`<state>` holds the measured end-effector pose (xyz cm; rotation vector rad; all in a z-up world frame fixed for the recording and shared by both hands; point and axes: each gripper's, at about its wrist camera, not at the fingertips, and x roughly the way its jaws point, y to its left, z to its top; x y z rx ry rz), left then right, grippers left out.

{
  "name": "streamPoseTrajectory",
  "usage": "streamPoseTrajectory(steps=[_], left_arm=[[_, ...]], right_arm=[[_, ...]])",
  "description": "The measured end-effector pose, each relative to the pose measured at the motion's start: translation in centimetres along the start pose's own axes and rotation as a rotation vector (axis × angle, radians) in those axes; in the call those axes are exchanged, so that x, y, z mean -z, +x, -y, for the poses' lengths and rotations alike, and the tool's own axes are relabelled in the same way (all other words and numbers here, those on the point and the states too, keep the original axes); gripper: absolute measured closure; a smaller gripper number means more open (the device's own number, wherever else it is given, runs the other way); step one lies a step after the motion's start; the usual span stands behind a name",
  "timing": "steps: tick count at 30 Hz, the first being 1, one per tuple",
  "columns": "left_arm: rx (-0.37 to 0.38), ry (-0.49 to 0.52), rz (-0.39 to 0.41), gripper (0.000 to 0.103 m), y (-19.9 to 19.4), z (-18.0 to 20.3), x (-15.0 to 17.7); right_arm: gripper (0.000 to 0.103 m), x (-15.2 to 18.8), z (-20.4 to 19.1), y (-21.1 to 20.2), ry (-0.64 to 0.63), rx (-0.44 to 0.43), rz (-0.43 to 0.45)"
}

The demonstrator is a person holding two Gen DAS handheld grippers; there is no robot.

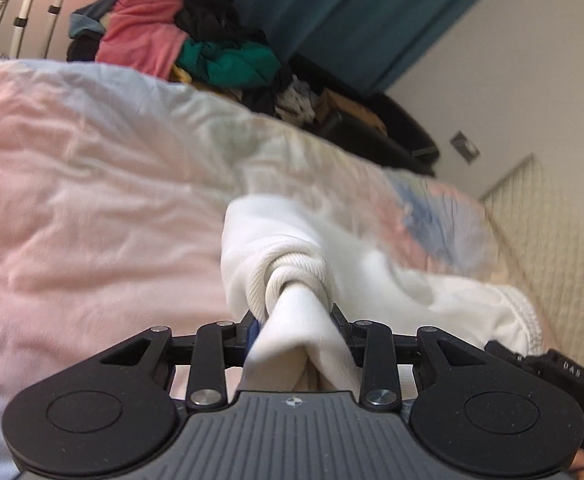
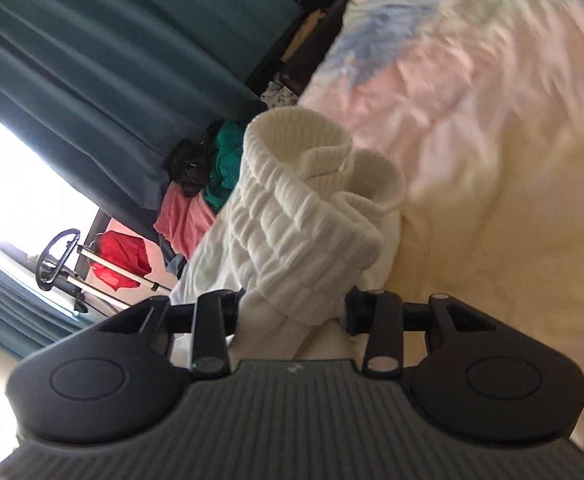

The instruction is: Fold clothes

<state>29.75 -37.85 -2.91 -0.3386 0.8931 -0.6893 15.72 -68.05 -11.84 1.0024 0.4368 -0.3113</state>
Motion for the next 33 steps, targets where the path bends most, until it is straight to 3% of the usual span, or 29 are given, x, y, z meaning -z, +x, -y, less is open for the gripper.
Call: streamPoseTrajectory(steps=[5, 9, 13, 17, 18, 21, 25, 26, 33], left_arm=[[-0.016, 0.089, -0.007, 0.056, -1.0, -0.8, 2.7], [-0.034, 0.157, -0.011, 0.051, -2.2, -1.0, 4.5], [-0.085, 0.206, -0.006, 0.048, -5.8, 1.5, 3.8], [-0.081, 0.276, 0.047, 0.033, -11.7, 5.0, 4.5], [-0.079, 0.295, 0.062, 0.029, -13.3, 5.9, 4.8], [-0.071, 0.350, 0.106, 0.018, -17.9, 8.7, 5.5], [-0.063, 0.414, 0.165, 0.008, -24.0, 12.2, 6.6], [-0.063, 0.419, 0.183, 0.000, -25.4, 12.8, 7.1], [-0.069, 0.430, 0.282, 0.000, -34.6, 15.6, 11.5]], right_arm=[[0.058, 4.0, 4.2, -0.4, 0.078, 0.023, -0.019], [0.049, 6.9, 7.2, -0.8, 0.135, 0.046, -0.037], [0.043, 5.8, 4.2, -4.1, 0.042, 0.144, -0.058], [0.043, 5.1, 0.9, -8.8, -0.090, 0.220, -0.034], [0.041, 5.2, -0.2, -10.2, -0.136, 0.222, -0.018], [0.017, 5.9, -3.1, -14.2, -0.243, 0.205, 0.032], [0.019, 6.9, -7.0, -19.3, -0.370, 0.169, 0.099], [0.019, 7.1, -7.9, -20.6, -0.402, 0.160, 0.116], [0.019, 11.7, -12.4, -27.4, -0.552, 0.105, 0.203]])
